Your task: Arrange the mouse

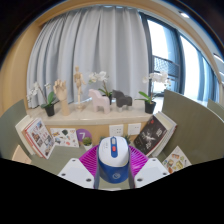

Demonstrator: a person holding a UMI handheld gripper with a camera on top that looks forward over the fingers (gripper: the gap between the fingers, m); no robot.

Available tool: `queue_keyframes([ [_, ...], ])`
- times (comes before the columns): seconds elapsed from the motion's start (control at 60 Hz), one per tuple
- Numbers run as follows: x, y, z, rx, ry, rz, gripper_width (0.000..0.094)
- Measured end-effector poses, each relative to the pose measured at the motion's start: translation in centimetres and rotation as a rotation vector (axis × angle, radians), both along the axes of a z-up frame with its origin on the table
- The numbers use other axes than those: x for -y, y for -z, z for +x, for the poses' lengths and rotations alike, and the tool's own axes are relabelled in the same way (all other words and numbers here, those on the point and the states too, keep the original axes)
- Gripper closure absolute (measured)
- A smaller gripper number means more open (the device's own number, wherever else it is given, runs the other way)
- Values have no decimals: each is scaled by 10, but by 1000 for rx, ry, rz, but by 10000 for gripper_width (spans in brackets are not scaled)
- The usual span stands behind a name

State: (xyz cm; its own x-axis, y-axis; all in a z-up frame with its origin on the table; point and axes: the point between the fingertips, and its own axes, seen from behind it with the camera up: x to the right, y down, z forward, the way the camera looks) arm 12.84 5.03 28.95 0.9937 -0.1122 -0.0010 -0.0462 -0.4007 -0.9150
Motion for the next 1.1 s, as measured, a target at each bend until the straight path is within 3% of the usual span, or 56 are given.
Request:
queue_keyframes([
  [0.083, 15, 36, -42, 1, -25, -56, 534],
  [0.2, 35, 135, -79, -2, -59, -193, 536],
  [0.35, 74, 253, -89, -11, -48, -399, 536],
  [0.467, 102, 301, -91, -5, -38, -466, 532],
  [0.5, 100, 299, -91, 10, -38, -425, 532],
  [0.7, 101, 301, -91, -52, -46, -406, 392],
  [0.717, 102, 301, -91, -55, -50, -415, 358],
  [0.75, 107, 301, -87, -50, -43, -444, 186],
  [0.8, 113, 294, -76, -27, -17, -470, 63],
  [1.1, 172, 163, -82, -56, -42, -310, 72],
])
